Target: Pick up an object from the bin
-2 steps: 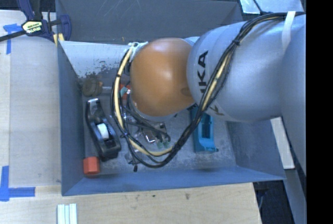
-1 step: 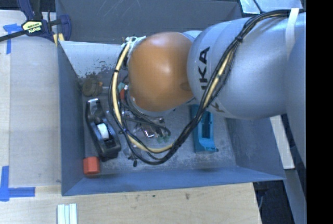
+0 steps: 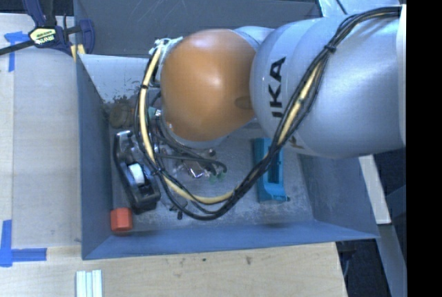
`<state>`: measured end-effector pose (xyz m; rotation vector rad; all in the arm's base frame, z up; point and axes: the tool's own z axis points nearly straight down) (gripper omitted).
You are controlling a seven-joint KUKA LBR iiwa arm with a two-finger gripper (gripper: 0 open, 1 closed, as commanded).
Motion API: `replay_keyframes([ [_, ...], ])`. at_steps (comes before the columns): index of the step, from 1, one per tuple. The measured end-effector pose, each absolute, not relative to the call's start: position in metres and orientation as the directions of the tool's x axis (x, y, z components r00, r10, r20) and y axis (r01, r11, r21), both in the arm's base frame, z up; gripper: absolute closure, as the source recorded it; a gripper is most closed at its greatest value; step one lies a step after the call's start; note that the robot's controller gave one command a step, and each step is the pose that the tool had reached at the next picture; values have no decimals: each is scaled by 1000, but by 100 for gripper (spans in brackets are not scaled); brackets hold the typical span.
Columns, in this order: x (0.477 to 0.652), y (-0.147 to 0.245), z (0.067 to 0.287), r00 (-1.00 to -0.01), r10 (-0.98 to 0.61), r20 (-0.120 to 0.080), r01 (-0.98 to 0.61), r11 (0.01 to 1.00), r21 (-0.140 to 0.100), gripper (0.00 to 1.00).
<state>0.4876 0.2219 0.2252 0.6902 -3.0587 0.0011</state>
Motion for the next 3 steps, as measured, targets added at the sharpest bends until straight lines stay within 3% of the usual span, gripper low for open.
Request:
replay_keyframes([
  [1,489,216,228,-900,-435,-20,-435,900,-1,0],
  [2,487,226,192,-921,-389,-1,-389,921,0,0],
  [3,494,225,152,-790,-612,-20,-612,791,-5,0],
])
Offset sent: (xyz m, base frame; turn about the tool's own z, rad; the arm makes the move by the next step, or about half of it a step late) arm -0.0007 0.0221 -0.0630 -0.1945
